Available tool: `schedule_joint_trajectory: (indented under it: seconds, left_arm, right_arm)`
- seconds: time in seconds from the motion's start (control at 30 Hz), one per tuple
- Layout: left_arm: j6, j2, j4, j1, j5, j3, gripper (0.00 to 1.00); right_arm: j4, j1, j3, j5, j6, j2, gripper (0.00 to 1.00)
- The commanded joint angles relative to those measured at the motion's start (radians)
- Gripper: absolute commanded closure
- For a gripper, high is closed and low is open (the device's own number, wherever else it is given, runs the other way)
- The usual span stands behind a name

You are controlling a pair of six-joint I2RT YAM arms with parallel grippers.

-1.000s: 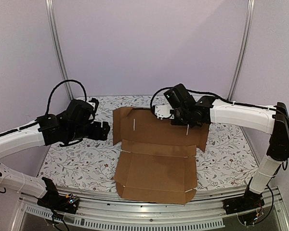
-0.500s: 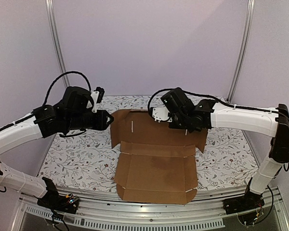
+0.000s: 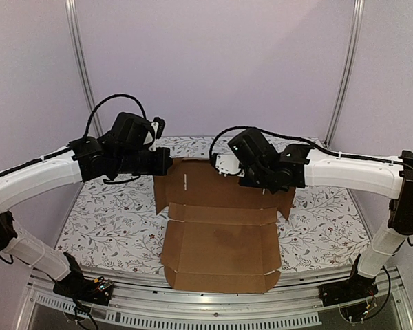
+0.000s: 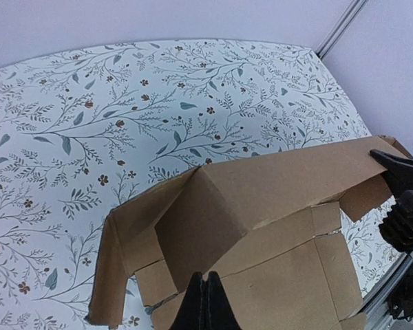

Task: Fold the paper box

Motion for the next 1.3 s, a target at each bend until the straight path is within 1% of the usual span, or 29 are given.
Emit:
schedule_joint_trajectory:
  seconds: [0.0, 0.4, 0.53, 0.63, 0.8, 1.0, 1.13, 1.27]
  left_arm:
    - [-0.02, 0.033, -0.007, 0.005, -0.052, 0.032, 1.0]
    - [-0.034, 0.122, 0.001, 0.004, 0.024, 0.074, 1.0]
    - [-0.04, 0.137, 0.029, 0.004, 0.057, 0.079, 1.0]
    - [-0.047, 0.144, 0.062, 0.004, 0.07, 0.077, 1.0]
    - [-0.077, 0.128, 0.171, 0.004, 0.113, 0.04, 1.0]
    - [-0.095, 0.105, 0.267, 0.004, 0.118, -0.003, 1.0]
    - [-0.091, 0.1, 0.252, 0.004, 0.11, -0.006, 1.0]
    - [-0.081, 0.088, 0.204, 0.005, 0.089, -0.013, 1.0]
  right_arm:
    - [-0.008, 0.023, -0.015, 0.021, 0.051, -0.055, 1.0]
    - [-0.008, 0.039, -0.002, 0.003, 0.1, -0.049, 1.0]
    - [-0.01, 0.052, 0.003, -0.013, 0.118, -0.048, 1.0]
    - [-0.013, 0.061, 0.003, -0.02, 0.13, -0.048, 1.0]
    - [-0.034, 0.073, -0.002, -0.047, 0.164, -0.051, 1.0]
    - [-0.052, 0.079, -0.013, -0.068, 0.201, -0.056, 1.0]
    - [-0.055, 0.079, -0.012, -0.053, 0.209, -0.055, 1.0]
    - [-0.063, 0.08, 0.004, 0.008, 0.216, -0.044, 1.0]
